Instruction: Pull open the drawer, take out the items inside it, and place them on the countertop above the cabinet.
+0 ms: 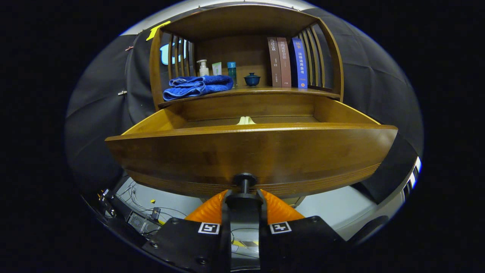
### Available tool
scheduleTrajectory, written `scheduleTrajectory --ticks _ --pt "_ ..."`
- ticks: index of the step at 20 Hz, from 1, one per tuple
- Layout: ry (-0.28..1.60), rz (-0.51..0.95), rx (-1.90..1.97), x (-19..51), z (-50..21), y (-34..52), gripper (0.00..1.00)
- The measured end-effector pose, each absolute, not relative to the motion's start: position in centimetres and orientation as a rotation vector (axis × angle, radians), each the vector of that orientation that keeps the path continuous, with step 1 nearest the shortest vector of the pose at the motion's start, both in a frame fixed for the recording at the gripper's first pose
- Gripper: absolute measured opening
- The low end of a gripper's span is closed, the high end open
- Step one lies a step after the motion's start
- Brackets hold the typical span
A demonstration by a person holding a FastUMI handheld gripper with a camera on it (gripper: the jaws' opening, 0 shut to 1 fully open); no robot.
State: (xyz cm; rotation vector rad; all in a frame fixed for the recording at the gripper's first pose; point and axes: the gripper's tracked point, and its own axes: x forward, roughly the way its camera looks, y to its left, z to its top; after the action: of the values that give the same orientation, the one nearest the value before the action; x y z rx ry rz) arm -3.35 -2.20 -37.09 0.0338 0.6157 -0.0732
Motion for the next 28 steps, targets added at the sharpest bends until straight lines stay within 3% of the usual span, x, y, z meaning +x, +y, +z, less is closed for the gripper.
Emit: scheduleTrajectory --ticks 3,8,10,16,21,28 --pt "0.620 -0.077 0.031 -3.4 -37.1 -2.3 0.33" --pt "0.647 -0.084 0.053 -5.0 -32.6 -2.1 0.78" --pt "0.619 -0.090 0.057 -4.2 -28.5 -2.1 0.90" --pt "0.677 -0.060 0.044 4.6 -23.9 -2.2 1.00" --pt "0.868 -0.074 0.037 11.5 -28.0 -2.5 1.00" --pt "1.107 -0.087 0.030 15.5 -34.8 -2.6 0.99"
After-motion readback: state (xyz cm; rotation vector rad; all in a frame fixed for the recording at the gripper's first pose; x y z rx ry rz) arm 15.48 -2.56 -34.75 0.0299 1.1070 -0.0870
